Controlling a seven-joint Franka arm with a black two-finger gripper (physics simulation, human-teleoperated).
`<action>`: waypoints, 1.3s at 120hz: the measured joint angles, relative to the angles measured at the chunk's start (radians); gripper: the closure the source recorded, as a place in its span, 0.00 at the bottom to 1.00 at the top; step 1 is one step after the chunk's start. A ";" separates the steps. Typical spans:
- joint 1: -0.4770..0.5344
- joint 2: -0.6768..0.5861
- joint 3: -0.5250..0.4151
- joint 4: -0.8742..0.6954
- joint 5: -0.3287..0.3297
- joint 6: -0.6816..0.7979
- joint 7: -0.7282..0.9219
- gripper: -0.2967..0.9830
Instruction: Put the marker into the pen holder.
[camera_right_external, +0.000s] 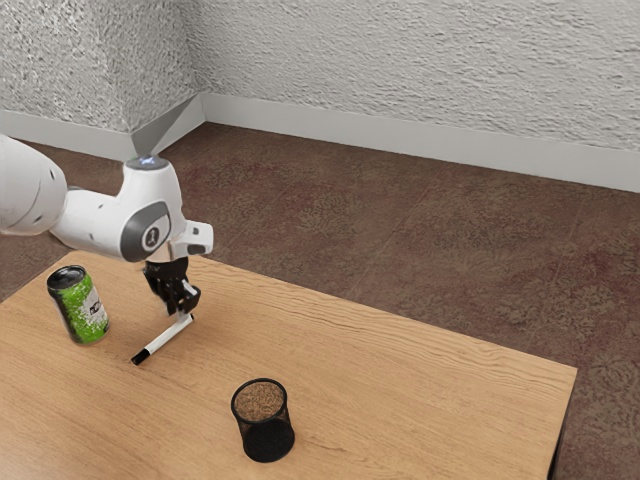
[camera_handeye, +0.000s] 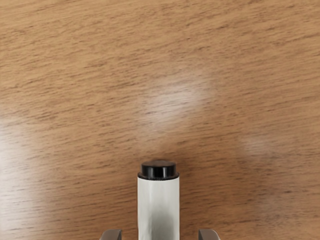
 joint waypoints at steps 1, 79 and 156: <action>0.000 0.004 0.000 0.003 0.000 0.001 -0.001 0.67; 0.011 0.054 -0.004 0.017 -0.044 0.029 -0.004 0.65; -0.247 -0.272 -0.007 -0.028 -0.052 -0.025 -0.020 0.85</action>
